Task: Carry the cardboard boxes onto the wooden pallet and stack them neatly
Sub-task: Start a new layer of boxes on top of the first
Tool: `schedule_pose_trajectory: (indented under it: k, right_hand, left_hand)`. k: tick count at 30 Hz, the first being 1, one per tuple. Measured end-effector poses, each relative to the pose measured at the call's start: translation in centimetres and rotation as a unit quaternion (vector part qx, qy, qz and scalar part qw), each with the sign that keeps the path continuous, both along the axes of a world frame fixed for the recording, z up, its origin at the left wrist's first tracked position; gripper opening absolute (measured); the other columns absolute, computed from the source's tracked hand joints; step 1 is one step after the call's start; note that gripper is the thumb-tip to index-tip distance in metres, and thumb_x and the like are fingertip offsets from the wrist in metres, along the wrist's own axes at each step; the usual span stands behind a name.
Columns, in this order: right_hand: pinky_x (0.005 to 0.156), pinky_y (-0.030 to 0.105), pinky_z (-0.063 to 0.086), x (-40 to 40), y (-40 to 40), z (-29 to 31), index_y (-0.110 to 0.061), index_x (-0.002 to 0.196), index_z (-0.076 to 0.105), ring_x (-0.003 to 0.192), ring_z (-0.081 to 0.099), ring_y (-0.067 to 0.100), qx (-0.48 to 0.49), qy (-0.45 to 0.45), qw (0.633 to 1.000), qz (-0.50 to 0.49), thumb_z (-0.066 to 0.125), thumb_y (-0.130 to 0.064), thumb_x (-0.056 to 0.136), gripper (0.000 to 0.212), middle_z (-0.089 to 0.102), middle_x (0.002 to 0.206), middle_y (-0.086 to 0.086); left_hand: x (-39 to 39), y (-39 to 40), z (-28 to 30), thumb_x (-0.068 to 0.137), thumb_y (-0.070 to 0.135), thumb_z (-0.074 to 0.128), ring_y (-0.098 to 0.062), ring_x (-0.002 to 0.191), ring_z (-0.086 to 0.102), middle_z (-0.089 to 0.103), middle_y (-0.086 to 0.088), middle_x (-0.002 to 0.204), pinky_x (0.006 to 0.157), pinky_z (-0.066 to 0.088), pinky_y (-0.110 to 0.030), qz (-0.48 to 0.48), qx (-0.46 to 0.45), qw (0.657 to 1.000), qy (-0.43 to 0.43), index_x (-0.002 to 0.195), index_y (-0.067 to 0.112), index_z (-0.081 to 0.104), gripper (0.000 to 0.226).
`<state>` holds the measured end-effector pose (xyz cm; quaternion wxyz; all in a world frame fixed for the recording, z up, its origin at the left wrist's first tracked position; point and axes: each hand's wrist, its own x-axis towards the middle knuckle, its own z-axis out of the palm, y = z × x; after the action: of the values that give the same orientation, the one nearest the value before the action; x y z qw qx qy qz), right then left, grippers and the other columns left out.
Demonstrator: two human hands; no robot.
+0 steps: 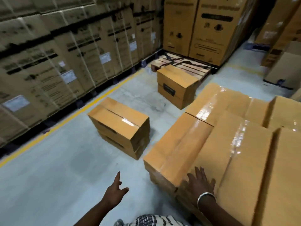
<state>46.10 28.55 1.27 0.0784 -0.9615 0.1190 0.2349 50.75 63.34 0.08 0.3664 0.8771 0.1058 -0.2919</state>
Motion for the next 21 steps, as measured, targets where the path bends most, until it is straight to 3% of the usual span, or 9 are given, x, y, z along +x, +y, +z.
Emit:
schedule_pose_trajectory:
  k: [4,8,13,17,21]
  right_hand:
    - [0.116,0.057,0.019,5.9,9.9,-0.3,-0.035,0.143,0.035,0.152,-0.002,0.023,0.029,0.005,0.999,0.028,0.047,-0.052,0.092,0.055,0.007,0.164,0.0]
    - [0.114,0.054,0.022,10.8,18.1,0.2,-0.034,0.143,0.038,0.151,0.009,0.019,0.074,0.014,0.997,0.025,0.048,-0.054,0.09,0.057,0.018,0.161,-0.003]
    - [0.105,0.04,0.041,15.8,22.9,-0.4,-0.029,0.133,0.052,0.134,0.043,0.021,0.109,0.016,0.994,0.027,0.025,-0.072,0.062,0.086,0.046,0.144,-0.002]
    - [0.105,0.03,0.04,21.3,24.2,-0.6,-0.019,0.134,0.053,0.129,0.049,0.022,0.137,0.034,0.99,0.0,0.058,-0.047,0.087,0.055,0.051,0.14,0.003]
    - [0.101,0.029,0.042,27.7,24.7,-2.6,-0.015,0.128,0.059,0.122,0.055,0.025,0.164,0.039,0.984,-0.05,0.068,-0.037,0.086,0.048,0.06,0.132,0.006]
  left_hand:
    - [2.2,8.5,0.0,0.092,0.025,0.065,-0.029,0.137,0.044,0.039,-0.014,0.152,0.096,0.039,-0.032,0.054,-0.026,0.997,-0.045,0.156,0.027,0.001,0.09]
    - [5.0,16.1,0.5,0.094,0.029,0.063,-0.029,0.134,0.046,0.041,-0.01,0.151,0.097,0.041,-0.035,0.093,-0.041,0.993,-0.061,0.156,0.028,0.007,0.084]
    - [8.7,22.1,0.3,0.093,0.025,0.064,-0.03,0.127,0.051,0.046,-0.009,0.147,0.101,0.043,-0.038,0.151,-0.05,0.985,-0.059,0.155,0.026,0.019,0.076]
    - [13.6,23.9,-0.7,0.094,0.023,0.064,-0.031,0.13,0.049,0.047,-0.01,0.147,0.101,0.042,-0.038,0.164,-0.055,0.984,-0.042,0.154,0.023,0.025,0.071]
    - [19.6,24.5,-1.6,0.094,0.023,0.064,-0.03,0.13,0.049,0.046,-0.009,0.147,0.101,0.042,-0.036,0.168,-0.042,0.985,-0.027,0.152,0.021,0.031,0.067]
